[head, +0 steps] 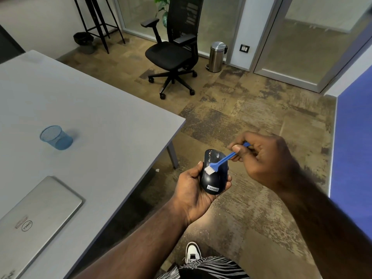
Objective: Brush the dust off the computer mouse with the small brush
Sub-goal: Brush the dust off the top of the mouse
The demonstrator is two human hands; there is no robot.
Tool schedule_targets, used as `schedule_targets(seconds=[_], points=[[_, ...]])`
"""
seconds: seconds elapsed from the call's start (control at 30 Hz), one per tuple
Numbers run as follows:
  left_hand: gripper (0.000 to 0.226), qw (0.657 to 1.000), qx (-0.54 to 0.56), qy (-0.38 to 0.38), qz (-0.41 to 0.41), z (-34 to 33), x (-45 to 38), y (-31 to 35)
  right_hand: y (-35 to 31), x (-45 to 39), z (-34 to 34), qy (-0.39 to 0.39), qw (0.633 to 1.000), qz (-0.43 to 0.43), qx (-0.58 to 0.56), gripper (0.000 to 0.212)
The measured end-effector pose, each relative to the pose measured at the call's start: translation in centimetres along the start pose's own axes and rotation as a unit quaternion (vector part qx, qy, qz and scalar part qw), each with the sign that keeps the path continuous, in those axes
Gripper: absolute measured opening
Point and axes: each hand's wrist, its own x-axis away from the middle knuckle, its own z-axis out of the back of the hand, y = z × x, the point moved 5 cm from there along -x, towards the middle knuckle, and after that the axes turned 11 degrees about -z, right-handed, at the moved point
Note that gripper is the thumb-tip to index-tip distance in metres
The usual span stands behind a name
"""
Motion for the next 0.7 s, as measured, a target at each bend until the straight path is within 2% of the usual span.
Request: schedule_targets(seconds=[0.17,0.27,0.43,0.53,0.63,0.7], points=[[0.053,1.0,-0.01,-0.011,0.004,0.0,0.3,-0.5,1.6,-1.7,-0.4,0.059,0.995,-0.049,0.06,0.012],[0.054,1.0,-0.011,-0.017,0.01,-0.3,0.6,-0.8,2.9,-2.6,-0.6,0.063,0.99,-0.092,0.082,0.012],[0.052,1.0,-0.015,-0.004,-0.001,-0.2,0.7,-0.2,1.7,-1.9,0.2,0.076,0.996,-0.048,-0.027,0.014],[0.053,1.0,-0.01,-0.004,-0.001,-0.2,0.8,-0.1,1.5,-1.7,-0.4,0.055,0.997,-0.053,0.008,0.013],[0.055,1.0,-0.002,-0.01,0.009,-0.4,1.0,-0.5,2.2,-1.8,0.0,0.083,0.991,-0.085,0.052,0.014],[0.055,1.0,0.005,-0.013,0.008,-0.4,1.1,-0.4,2.4,-1.7,1.0,0.101,0.991,-0.09,0.024,0.015]])
